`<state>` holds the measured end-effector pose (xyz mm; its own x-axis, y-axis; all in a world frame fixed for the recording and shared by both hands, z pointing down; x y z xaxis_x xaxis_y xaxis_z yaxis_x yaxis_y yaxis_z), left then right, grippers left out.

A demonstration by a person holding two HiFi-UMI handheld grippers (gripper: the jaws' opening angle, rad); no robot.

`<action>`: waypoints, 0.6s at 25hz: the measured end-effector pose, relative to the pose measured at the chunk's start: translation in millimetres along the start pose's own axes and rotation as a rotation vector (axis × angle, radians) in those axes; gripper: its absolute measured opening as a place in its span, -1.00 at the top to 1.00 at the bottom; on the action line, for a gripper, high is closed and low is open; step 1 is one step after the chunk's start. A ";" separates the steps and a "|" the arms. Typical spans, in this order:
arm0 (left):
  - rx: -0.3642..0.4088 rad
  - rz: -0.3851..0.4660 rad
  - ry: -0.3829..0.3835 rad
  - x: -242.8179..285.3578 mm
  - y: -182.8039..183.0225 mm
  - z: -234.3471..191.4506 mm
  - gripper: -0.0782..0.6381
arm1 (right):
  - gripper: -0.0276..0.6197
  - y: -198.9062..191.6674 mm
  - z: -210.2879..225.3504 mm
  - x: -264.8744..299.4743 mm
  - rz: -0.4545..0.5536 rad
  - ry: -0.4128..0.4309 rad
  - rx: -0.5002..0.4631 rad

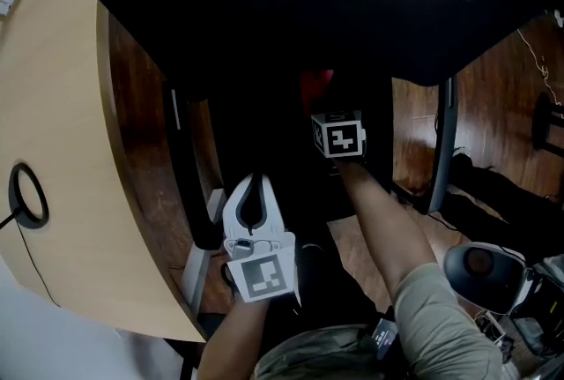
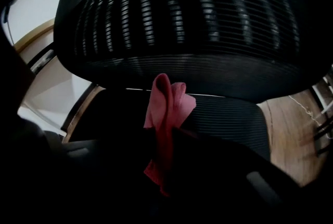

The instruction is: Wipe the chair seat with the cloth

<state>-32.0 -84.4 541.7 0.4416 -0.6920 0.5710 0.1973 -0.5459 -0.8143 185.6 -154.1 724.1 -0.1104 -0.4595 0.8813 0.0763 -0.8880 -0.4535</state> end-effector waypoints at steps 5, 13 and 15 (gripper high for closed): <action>0.015 -0.004 -0.081 17.1 -0.6 42.8 0.77 | 0.66 -19.3 88.2 -26.9 -0.013 -0.171 0.110; 0.052 0.005 -0.146 22.7 3.2 76.6 0.77 | 0.66 -32.7 133.9 -45.8 -0.023 -0.245 0.176; 0.035 0.003 -0.134 17.9 6.3 72.6 0.77 | 0.66 -27.9 119.2 -51.4 0.004 -0.212 0.208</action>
<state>40.7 -65.9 539.2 0.5549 -0.6228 0.5515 0.2254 -0.5256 -0.8203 307.2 -103.7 707.3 0.0983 -0.4293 0.8978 0.2799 -0.8538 -0.4390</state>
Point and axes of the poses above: the fingertips, and each gripper's own axes: x forward along the fingers, z to its right, y out of its top, the point moved 9 cm from there along -x, backward along the fingers
